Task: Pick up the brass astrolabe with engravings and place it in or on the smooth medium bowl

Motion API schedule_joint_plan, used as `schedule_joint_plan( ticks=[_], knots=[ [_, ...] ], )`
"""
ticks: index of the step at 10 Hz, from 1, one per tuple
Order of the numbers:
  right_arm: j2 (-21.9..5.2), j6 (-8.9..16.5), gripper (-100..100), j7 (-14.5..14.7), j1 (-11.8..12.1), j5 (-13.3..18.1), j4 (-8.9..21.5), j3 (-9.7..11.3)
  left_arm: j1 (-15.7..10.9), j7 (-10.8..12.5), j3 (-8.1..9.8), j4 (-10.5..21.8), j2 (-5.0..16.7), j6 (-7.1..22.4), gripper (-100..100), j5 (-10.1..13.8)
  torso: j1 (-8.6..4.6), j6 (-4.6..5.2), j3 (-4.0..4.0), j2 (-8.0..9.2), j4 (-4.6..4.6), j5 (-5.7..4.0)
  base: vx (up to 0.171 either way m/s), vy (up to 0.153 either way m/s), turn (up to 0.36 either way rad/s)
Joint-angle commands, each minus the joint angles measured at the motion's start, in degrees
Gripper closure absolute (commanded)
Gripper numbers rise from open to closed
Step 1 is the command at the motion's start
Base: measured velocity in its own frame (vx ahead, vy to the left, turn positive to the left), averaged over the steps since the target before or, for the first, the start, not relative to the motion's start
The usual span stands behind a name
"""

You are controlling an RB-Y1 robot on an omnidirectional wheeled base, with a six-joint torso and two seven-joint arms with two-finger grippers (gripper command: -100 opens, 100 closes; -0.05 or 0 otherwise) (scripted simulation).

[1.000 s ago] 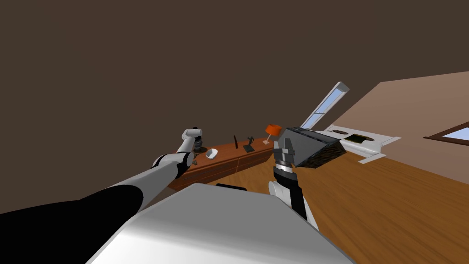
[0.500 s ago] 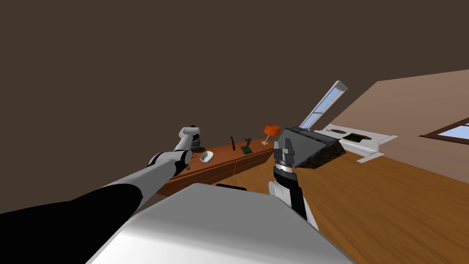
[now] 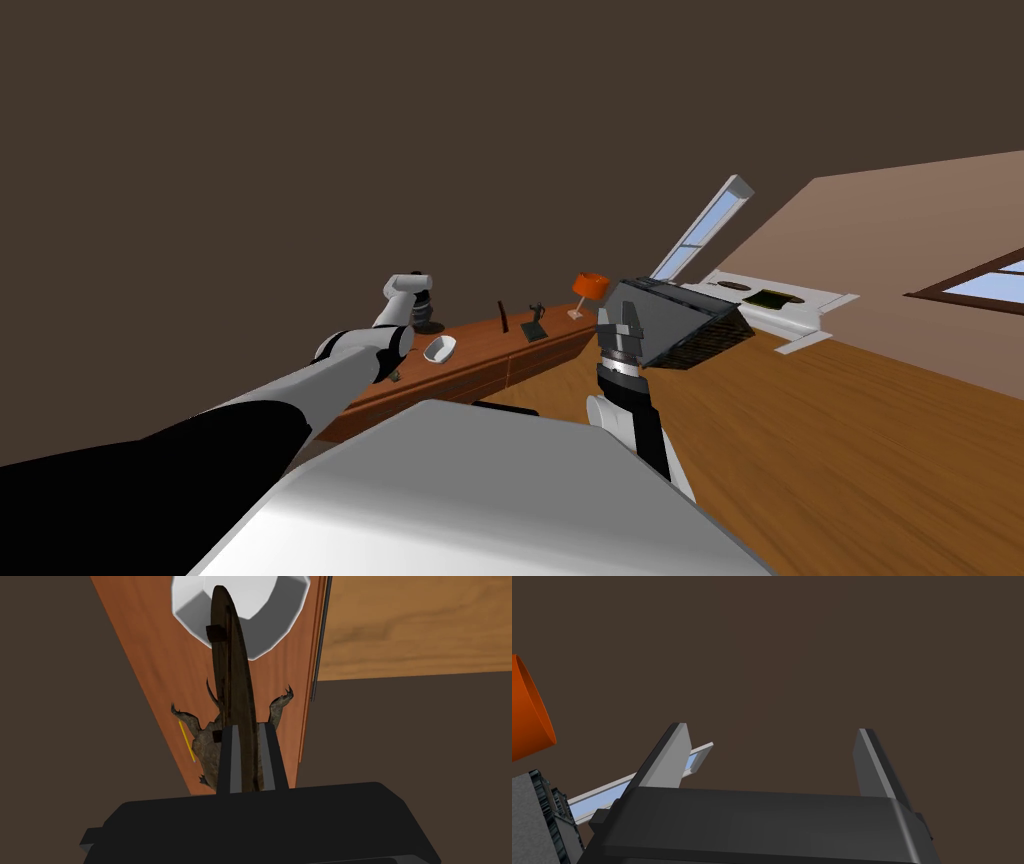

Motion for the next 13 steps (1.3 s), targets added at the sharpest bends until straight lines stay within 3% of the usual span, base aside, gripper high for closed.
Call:
schedule_joint_plan(
  ticks=[1,2,3,7,8,9,10,13],
  knots=[
    [0.0,0.0,0,0.0,0.0,0.0,0.0,0.0,-0.3,-0.1,-0.21,0.9,0.8,1.9,100,0.4,0.00,0.00,0.00,0.00,0.00,0.00,0.103,-0.083,-0.015],
    [0.0,0.0,0,0.0,0.0,0.0,0.0,0.0,-0.3,-0.1,-0.15,0.6,0.5,1.2,100,0.2,-0.02,0.00,0.00,0.00,-0.01,0.01,0.044,-0.035,-0.001],
    [0.0,0.0,0,0.0,0.0,0.0,0.0,0.0,-0.3,-0.1,-0.17,0.6,0.5,1.4,-100,0.3,0.14,-0.03,0.07,0.16,0.01,0.04,0.008,-0.008,-0.003],
    [0.0,0.0,0,0.0,0.0,0.0,0.0,0.0,-0.3,-0.1,-0.18,0.6,0.5,1.4,-100,0.3,0.35,-0.07,0.22,0.40,0.07,0.09,0.000,0.000,0.000],
    [0.0,0.0,0,0.0,0.0,0.0,0.0,0.0,-0.3,-0.1,-0.18,0.6,0.5,1.4,0,0.3,0.35,-0.07,0.22,0.41,0.07,0.09,0.000,0.000,0.000],
    [0.0,0.0,0,0.0,0.0,0.0,0.0,0.0,1.5,-1.3,2.06,-0.5,3.4,3.0,-100,1.1,0.35,-0.07,0.22,0.41,0.07,0.09,-0.003,-0.037,-0.250],
    [0.0,0.0,0,0.0,0.0,0.0,0.0,0.0,1.5,-1.3,2.06,-0.5,3.5,3.0,-100,1.1,0.25,-0.04,0.24,0.44,0.07,0.07,-0.003,-0.041,-0.150],
    [0.0,0.0,0,0.0,0.0,0.0,0.0,0.0,4.4,-3.1,5.42,-2.3,7.9,5.5,-100,2.3,0.17,-0.05,0.25,0.45,0.08,0.04,0.001,-0.050,-0.152]
  ],
)
